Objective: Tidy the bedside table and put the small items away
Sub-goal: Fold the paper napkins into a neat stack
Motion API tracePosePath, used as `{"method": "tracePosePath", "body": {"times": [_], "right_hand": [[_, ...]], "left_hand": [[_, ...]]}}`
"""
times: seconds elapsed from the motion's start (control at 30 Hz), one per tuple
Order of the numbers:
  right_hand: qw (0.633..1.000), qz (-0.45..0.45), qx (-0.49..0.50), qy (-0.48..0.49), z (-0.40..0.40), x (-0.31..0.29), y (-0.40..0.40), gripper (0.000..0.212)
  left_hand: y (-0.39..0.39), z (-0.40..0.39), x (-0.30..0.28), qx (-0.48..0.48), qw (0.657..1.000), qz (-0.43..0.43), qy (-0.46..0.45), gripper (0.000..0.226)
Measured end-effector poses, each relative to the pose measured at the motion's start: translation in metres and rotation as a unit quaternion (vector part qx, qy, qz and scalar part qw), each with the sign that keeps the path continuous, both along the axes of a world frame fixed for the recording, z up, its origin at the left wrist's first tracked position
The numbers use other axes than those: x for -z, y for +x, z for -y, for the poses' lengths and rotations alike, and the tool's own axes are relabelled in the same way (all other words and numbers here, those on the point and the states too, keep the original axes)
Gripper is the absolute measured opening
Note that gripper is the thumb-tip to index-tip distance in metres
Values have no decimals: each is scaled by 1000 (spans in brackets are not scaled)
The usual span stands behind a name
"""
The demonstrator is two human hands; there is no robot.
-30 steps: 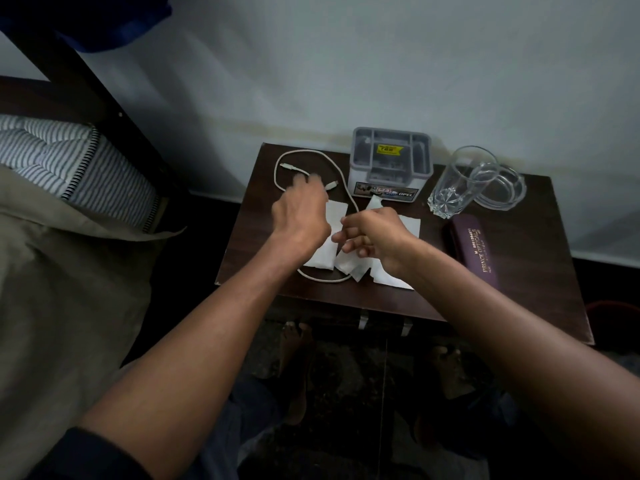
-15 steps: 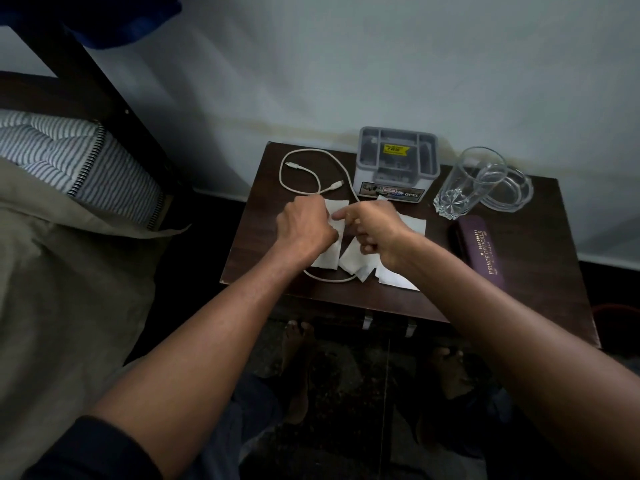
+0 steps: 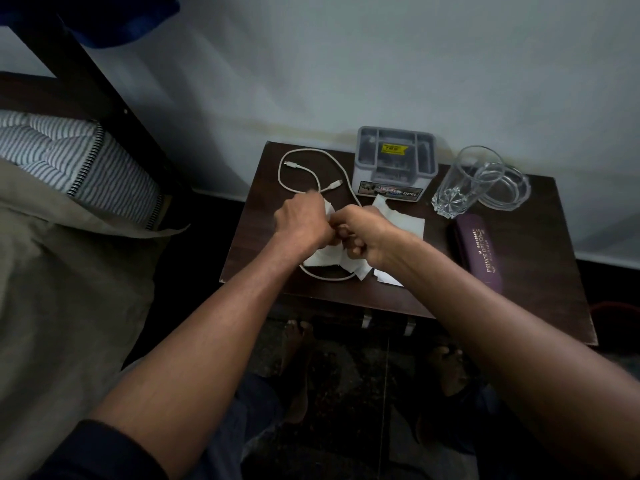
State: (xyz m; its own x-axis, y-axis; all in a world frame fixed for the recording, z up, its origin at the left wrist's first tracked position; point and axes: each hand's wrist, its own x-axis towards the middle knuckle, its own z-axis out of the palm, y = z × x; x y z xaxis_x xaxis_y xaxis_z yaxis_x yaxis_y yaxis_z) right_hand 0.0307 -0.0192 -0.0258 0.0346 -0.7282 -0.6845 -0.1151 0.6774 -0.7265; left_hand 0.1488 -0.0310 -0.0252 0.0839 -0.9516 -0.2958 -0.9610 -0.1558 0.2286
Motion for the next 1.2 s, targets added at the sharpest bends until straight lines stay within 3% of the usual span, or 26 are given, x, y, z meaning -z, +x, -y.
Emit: {"method": "tracePosePath", "body": {"times": [0.2,0.3,0.4,0.47,0.5,0.57,0.67,0.77,0.83,0.9,1.03,1.1,1.2], "right_hand": [[999,28,-30,0,1,-7,-11,23],[998,-24,26,-49,1,-6,-11,25],[987,-96,65,-115,0,-3,-16,10],[982,-115,64,-138,-3,-3,-23,15],[984,-100,63,-136,-5,-5,-26,17],[993,-22,61,-103,-9,-11,-33,20],[990,115,81,-30,-14,-16,-50,30],[983,157,90,-23,-18,-20,-66,50],[983,152,95,-37,-21,-22,-72,48],[986,107,120,-35,-23,-21,-77,42],[978,-31,200,-43,-20,-11,-97,22],[974,-55,216,-31,-18,-6,-107,28],[974,-54,221,-18,-17,2,-111,36]], "left_hand": [[-3,-5,3,-10,1000,4,-25,59],[-2,-6,2,-21,999,-7,-32,53],[2,1,-13,-45,996,-81,16,33],[9,9,-23,-68,965,-243,77,13],[12,11,-29,-80,931,-335,123,7],[16,11,-38,-82,863,-458,197,15],[13,11,-38,-64,834,-501,223,20],[0,15,-35,-66,827,-511,226,21],[-12,17,-34,-54,832,-506,223,22],[-23,18,-32,-32,866,-458,197,25],[-37,14,-16,42,976,-197,79,20],[-44,8,-9,69,991,-97,62,15],[-53,4,-3,54,994,-63,74,31]]}}
